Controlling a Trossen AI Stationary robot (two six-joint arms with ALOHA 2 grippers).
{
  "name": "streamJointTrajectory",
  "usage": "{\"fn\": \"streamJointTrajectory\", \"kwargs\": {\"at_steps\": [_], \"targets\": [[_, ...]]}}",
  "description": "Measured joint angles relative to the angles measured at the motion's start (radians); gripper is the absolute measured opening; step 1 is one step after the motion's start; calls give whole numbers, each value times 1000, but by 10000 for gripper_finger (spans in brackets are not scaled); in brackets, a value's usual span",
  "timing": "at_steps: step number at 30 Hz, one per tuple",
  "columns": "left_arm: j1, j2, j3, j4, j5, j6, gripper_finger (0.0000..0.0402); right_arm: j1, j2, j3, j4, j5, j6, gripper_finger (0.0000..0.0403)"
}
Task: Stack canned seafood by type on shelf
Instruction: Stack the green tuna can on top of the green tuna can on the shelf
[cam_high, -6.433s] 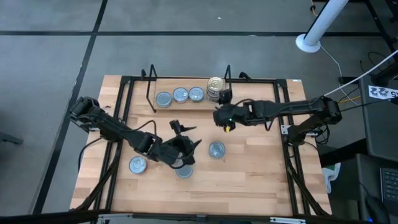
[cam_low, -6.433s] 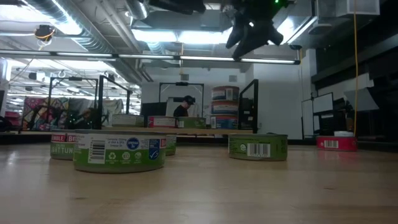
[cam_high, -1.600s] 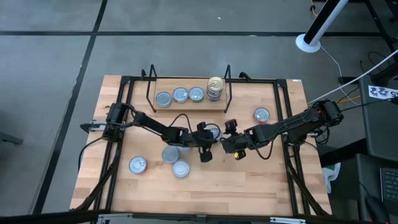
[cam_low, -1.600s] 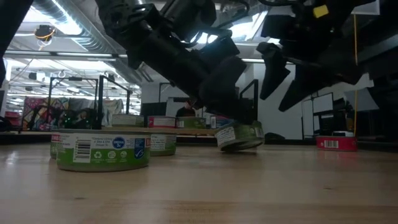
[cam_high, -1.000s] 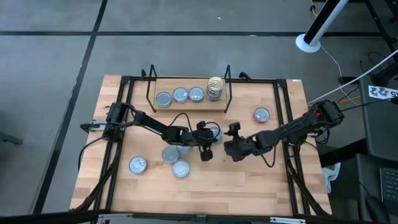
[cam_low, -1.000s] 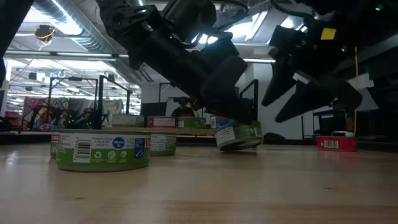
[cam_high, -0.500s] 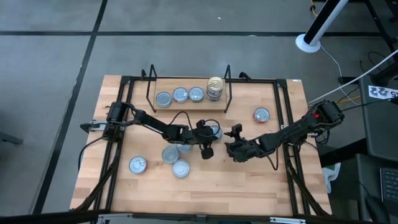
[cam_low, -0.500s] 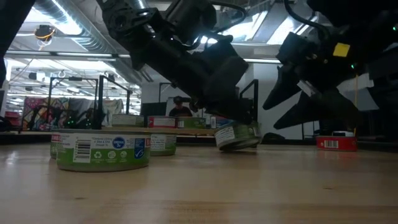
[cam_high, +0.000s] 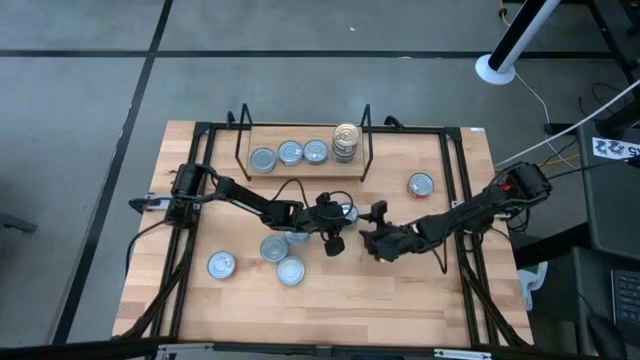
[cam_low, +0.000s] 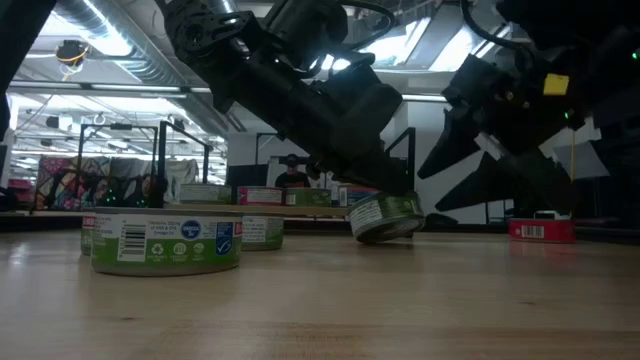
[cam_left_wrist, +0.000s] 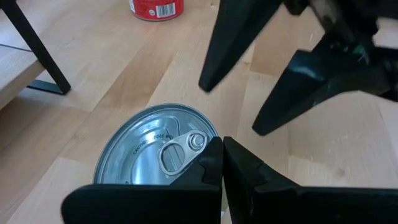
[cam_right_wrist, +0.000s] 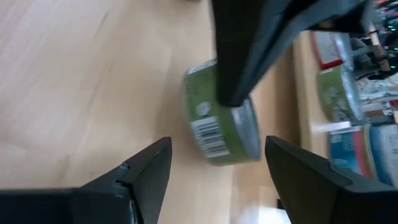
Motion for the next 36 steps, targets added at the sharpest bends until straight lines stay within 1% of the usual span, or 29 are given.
{"fn": "streamJointTrajectory", "kwargs": {"at_steps": [4,9,15,19,21,23,29,34,36], "targets": [[0,0,0,1,0,-15,0,0,58,0,2,-19,-25,259],[1,0,0,-2,-6,-15,0,0,122,0,74,82,-54,259],[1,0,0,-8,-6,-15,0,1,140,0,111,99,-73,259],[0,0,0,-5,2,-15,0,1,140,1,119,181,-78,259],[0,0,0,-5,1,-15,0,0,140,1,117,197,-85,259],[0,0,0,-5,2,-15,0,0,140,1,121,193,-96,259],[0,0,0,-5,2,-15,0,0,140,1,127,118,-98,259],[0,0,0,-4,2,-23,0,0,140,2,163,133,-101,259],[0,0,0,-4,4,-23,0,0,140,2,175,129,-126,259]]}}
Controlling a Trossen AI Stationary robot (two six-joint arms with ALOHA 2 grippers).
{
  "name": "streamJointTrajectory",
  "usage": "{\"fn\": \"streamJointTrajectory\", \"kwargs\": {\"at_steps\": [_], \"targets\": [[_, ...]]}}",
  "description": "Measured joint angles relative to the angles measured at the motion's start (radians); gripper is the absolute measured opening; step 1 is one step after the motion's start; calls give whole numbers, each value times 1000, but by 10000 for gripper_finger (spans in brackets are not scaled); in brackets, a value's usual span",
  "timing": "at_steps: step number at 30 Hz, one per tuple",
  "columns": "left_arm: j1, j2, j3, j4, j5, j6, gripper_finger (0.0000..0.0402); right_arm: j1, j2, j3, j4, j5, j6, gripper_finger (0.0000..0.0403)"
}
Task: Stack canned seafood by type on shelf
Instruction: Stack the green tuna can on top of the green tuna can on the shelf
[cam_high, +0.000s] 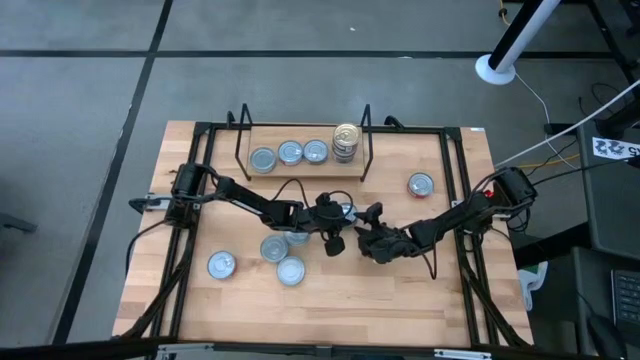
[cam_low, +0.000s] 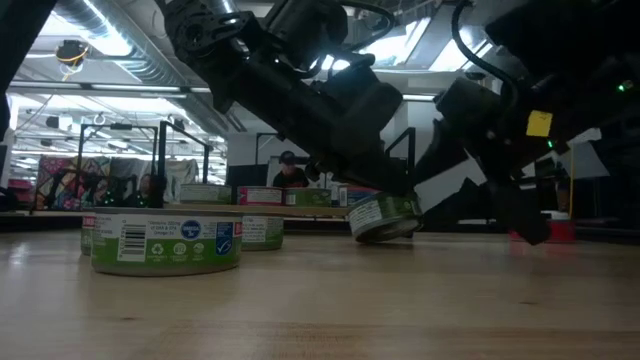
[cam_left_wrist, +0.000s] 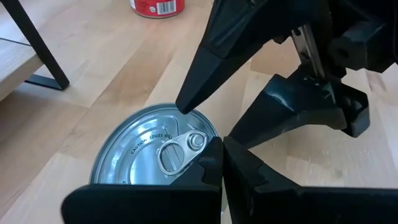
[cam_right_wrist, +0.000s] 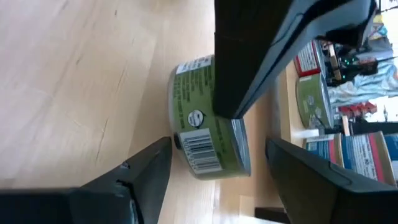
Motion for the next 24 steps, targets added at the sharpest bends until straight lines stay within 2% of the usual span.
{"fn": "streamJointTrajectory", "kwargs": {"at_steps": [7,16,19,24], "targets": [[0,0,0,11,4,-23,0,0,22,0,11,-31,-53,259],[0,0,0,31,7,-25,0,0,66,3,59,31,-58,254],[0,0,0,28,7,-25,0,0,67,9,59,31,-80,231],[0,0,0,25,7,-25,2,0,70,27,49,16,-109,163]]}}
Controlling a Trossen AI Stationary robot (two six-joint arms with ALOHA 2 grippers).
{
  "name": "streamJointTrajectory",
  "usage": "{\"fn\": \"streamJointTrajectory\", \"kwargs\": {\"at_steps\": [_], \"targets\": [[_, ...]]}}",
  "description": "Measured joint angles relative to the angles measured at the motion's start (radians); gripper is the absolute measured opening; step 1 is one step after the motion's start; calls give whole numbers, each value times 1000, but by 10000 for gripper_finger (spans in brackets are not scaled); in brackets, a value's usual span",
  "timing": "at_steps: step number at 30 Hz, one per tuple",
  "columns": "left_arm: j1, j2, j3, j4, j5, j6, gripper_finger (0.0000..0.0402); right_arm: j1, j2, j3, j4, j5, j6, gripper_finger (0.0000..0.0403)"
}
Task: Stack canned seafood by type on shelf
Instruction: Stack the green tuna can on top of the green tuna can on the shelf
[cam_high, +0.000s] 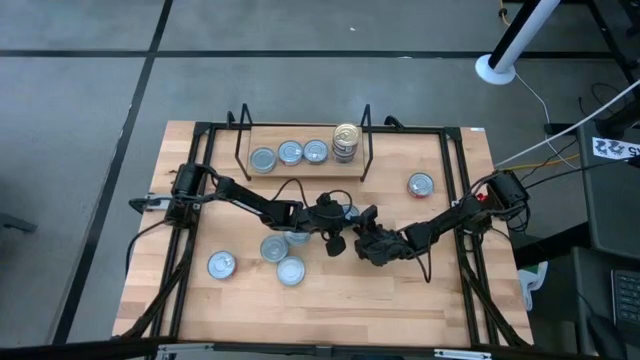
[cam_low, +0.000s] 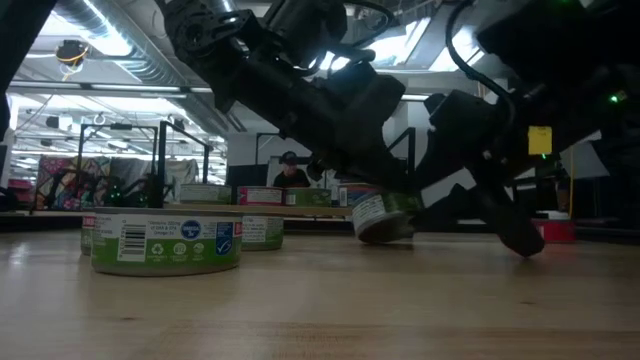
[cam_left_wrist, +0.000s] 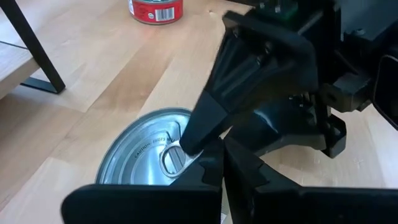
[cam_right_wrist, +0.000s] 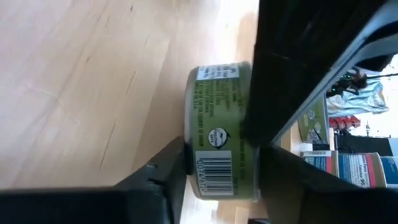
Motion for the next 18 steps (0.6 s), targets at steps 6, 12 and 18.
{"fn": "streamJointTrajectory", "kwargs": {"at_steps": [6,12,18], "targets": [[0,-4,0,-7,1,0,34,0,0,6,-1,-29,2,130],[-2,-69,0,-158,0,43,101,0,-2,8,10,-37,3,146],[-9,-215,0,-349,-6,134,135,0,-2,42,12,-36,-25,140]]}}
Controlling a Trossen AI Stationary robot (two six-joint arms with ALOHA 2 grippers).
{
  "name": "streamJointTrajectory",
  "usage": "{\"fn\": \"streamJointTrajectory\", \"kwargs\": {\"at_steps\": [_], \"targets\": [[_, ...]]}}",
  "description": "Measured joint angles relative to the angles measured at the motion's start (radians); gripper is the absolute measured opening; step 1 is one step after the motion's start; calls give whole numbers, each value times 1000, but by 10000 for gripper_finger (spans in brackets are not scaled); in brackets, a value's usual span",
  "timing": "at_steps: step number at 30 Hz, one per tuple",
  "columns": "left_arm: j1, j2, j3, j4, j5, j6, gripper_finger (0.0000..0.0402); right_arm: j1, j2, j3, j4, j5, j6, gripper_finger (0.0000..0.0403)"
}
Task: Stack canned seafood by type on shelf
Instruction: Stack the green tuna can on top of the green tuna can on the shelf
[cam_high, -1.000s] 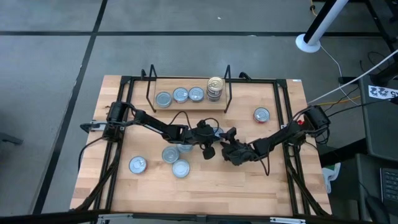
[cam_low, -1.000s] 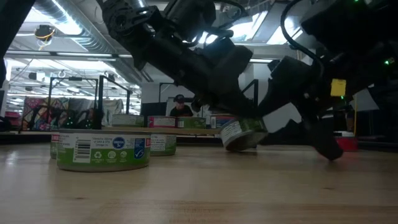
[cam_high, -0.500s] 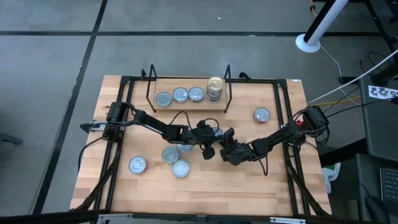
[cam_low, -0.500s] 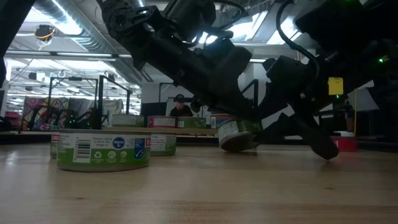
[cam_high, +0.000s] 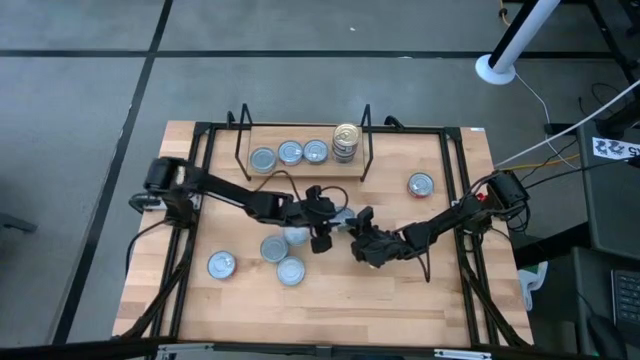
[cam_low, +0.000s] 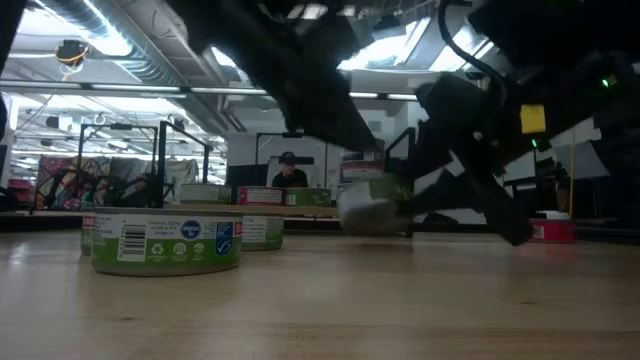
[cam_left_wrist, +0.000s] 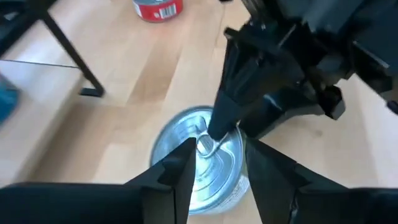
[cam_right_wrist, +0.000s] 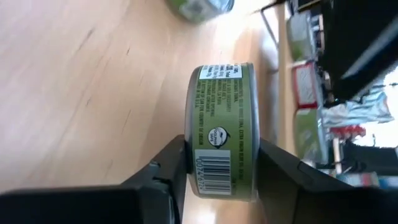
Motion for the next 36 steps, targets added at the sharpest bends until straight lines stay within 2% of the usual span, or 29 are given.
{"fn": "streamJointTrajectory", "kwargs": {"at_steps": [7,12,17,21,28,36], "targets": [[2,-174,0,-153,-9,-1,129,-37,-1,95,3,-10,-123,141],[2,-280,0,-228,-23,-1,118,-128,-1,166,1,-15,-177,142],[2,-358,0,-290,-99,16,105,-236,-2,240,2,-54,-181,143],[4,-390,0,-316,-147,36,94,-320,-2,286,1,-157,-181,144],[14,-388,0,-317,-148,59,80,-446,-2,312,51,-302,-220,144],[16,-386,0,-316,-148,60,70,-520,13,312,83,-362,-256,144]]}}
